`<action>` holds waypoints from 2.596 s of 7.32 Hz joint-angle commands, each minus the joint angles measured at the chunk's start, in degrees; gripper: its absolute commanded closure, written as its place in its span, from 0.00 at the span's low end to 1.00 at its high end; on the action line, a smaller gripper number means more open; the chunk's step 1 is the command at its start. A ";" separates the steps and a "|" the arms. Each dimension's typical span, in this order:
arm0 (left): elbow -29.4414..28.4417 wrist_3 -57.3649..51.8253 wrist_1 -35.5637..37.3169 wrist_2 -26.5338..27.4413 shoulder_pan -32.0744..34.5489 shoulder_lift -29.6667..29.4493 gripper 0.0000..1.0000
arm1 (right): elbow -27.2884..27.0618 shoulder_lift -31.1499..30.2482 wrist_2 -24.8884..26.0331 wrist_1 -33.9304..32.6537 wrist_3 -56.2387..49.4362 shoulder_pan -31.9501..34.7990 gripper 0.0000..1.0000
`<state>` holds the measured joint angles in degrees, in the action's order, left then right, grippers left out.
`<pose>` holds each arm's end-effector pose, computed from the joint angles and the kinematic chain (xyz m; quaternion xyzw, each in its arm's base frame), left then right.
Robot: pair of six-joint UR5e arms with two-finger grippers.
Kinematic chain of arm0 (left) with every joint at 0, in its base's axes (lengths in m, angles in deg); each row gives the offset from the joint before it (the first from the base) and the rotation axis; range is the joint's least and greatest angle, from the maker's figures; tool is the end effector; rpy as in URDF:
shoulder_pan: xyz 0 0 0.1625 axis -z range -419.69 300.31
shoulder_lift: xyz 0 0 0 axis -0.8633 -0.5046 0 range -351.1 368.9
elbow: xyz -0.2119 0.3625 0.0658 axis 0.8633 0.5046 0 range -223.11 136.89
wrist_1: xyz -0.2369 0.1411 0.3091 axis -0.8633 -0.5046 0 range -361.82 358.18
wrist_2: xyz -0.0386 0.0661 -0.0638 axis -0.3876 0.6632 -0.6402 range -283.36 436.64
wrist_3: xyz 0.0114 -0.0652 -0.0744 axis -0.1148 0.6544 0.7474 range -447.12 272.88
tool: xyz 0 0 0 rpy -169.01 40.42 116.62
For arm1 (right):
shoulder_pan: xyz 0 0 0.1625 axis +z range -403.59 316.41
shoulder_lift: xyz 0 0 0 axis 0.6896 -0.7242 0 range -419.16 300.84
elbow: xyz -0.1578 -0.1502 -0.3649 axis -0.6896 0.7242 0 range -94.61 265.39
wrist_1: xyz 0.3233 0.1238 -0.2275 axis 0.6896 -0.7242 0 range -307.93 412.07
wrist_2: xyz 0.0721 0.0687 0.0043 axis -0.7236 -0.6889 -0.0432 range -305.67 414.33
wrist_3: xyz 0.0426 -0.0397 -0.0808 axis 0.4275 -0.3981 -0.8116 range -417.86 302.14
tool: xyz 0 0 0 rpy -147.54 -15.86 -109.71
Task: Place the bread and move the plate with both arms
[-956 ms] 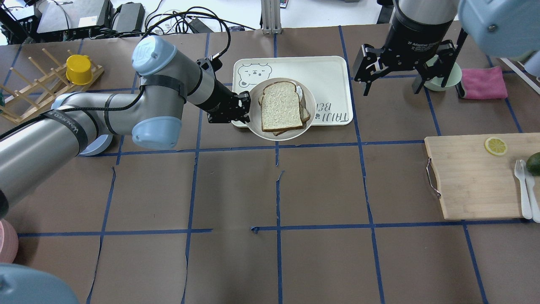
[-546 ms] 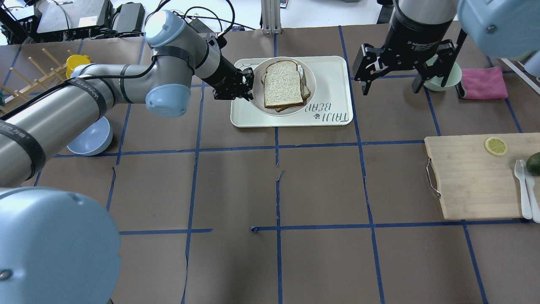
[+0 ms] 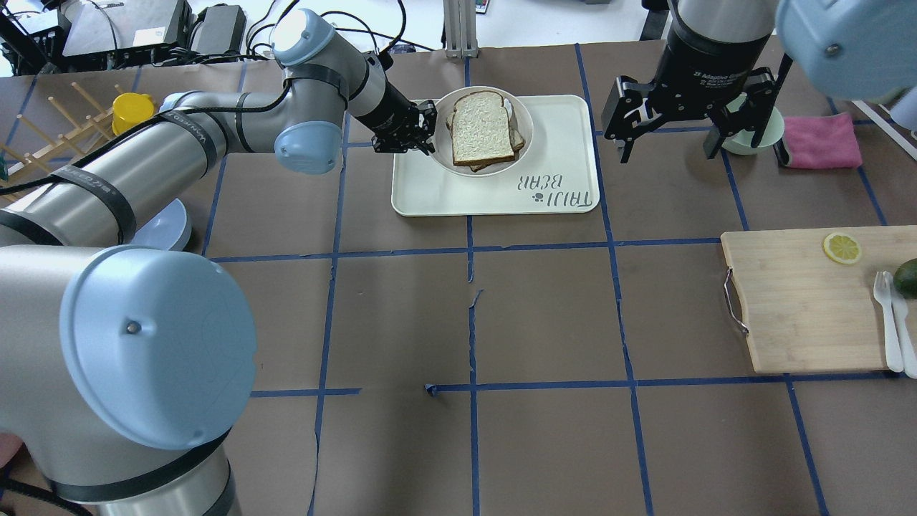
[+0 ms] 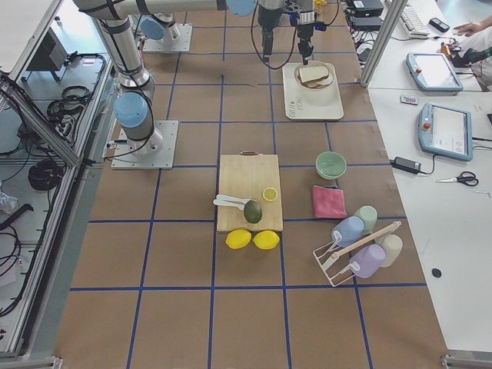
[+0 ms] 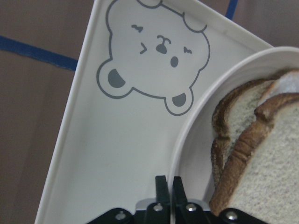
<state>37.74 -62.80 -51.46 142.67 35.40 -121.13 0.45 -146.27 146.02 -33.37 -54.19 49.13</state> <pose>-0.2372 -0.7049 0.2132 0.1459 -0.9640 0.0257 0.2206 0.1543 -0.5020 0.4982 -0.0079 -0.9996 -0.0200 0.0159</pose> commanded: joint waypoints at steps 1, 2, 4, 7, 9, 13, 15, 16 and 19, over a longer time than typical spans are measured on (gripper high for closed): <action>-0.17 1.08 0.15 -0.11 0.00 -0.92 1.00 | 0.30 -0.25 -0.11 0.80 -0.94 0.00 0.00; 0.01 1.26 0.24 -0.11 0.09 -1.18 1.00 | -0.04 -1.12 -0.81 0.80 -1.29 -0.09 0.00; 0.10 1.00 0.33 -0.20 0.27 -1.97 1.00 | -0.05 -1.04 -1.51 0.45 -5.84 -0.26 0.00; 0.27 0.47 0.42 -0.11 0.27 -1.45 0.00 | -0.14 -0.87 -1.43 0.01 -5.78 -0.44 0.00; 0.27 0.29 -1.50 -0.11 0.09 1.44 0.00 | -0.14 -0.69 -0.91 -0.17 -5.87 -0.44 0.00; 0.18 -8.55 -23.61 3.64 -0.17 17.75 0.00 | -0.14 -0.78 -0.90 -0.16 -5.69 -0.35 0.00; 0.19 -14.54 -31.98 7.61 -0.17 26.46 0.00 | -0.22 -0.69 -0.82 -0.25 -5.78 -0.35 0.00; 0.45 -14.82 -33.14 7.80 -0.17 28.85 0.00 | -0.14 -0.78 -0.82 -0.25 -5.87 -0.35 0.00; 3.77 -15.00 -37.64 17.29 -0.09 33.95 0.00 | -0.22 -0.60 -0.73 -0.43 -5.87 -0.35 0.00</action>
<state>39.85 -77.74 -87.72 157.58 35.25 -89.45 0.23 -147.02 145.30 -33.59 -60.04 48.84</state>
